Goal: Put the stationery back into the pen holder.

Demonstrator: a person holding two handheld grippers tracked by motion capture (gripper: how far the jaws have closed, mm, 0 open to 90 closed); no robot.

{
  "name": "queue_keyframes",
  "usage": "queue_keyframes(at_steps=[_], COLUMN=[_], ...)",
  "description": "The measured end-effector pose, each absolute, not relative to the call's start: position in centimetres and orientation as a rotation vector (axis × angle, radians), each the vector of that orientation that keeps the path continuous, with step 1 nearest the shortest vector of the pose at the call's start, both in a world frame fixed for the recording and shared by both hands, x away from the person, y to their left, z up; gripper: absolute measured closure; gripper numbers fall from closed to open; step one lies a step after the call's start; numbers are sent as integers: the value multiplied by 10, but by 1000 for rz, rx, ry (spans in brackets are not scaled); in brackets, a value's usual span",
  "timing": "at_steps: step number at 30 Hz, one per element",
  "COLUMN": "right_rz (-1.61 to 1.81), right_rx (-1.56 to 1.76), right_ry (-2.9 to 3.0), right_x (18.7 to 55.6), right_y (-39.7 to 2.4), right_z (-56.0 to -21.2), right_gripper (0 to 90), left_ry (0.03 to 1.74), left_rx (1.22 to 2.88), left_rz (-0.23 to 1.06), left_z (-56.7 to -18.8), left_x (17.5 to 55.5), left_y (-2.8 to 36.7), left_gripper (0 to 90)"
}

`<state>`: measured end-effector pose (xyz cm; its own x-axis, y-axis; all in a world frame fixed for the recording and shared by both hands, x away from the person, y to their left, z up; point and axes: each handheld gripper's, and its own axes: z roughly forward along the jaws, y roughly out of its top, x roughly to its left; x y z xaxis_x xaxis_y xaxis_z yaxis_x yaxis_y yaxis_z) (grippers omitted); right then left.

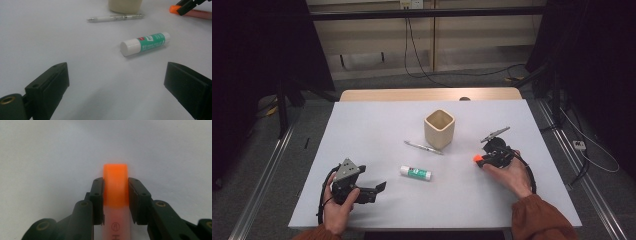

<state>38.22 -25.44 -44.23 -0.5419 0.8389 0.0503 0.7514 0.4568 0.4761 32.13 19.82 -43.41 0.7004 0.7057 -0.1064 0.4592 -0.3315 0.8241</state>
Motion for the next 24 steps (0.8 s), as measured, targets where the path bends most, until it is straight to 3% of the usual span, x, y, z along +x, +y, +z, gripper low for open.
queue_keyframes(at_steps=[24], right_rz=[969], right_rx=[1334], right_ry=[2316], right_x=[370], right_y=[-265], right_z=[-413], right_gripper=[680], left_ry=[900], left_rx=[1983], left_rz=[339], left_z=[-434], left_x=[321], left_y=[199], left_gripper=[60])
